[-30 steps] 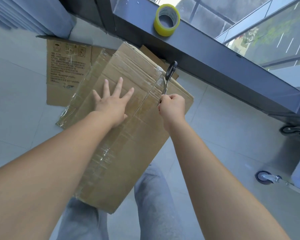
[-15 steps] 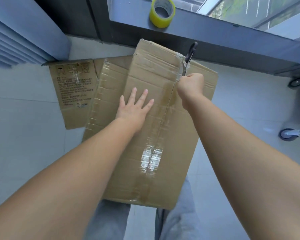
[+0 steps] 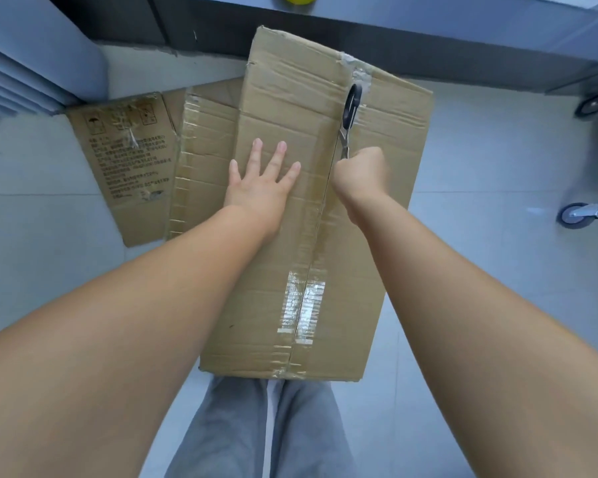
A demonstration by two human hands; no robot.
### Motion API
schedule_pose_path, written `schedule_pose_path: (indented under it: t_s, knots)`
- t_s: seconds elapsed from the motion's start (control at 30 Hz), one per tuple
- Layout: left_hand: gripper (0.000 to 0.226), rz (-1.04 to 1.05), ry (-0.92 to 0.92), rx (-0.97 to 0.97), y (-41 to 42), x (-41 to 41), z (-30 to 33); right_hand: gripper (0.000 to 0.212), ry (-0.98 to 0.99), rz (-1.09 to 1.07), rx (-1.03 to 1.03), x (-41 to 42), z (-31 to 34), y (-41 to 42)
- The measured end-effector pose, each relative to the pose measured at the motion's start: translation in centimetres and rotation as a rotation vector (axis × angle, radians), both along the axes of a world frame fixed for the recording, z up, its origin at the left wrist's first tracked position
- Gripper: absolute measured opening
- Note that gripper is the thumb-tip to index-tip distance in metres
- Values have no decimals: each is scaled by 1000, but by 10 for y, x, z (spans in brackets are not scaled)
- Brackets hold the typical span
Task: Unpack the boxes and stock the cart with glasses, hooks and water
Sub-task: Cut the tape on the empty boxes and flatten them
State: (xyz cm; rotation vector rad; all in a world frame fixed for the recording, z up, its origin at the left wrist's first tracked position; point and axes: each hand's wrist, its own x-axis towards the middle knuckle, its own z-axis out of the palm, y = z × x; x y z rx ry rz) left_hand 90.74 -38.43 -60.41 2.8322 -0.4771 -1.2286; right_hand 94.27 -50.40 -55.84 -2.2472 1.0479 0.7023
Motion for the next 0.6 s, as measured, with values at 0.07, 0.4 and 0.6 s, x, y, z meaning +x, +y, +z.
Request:
schedule_pose_path:
  t_s: [0.07,0.4,0.6]
  knots:
    - [97,0,3,-3,1,1,-1,31,21,15,-4,-12,5,1]
    - [97,-16,14,7,5,-1,7,36,262,59,37,-159,15,16]
    - [71,-5,-47,12,13,-51,7,35,260,-4,79,-157,13,21]
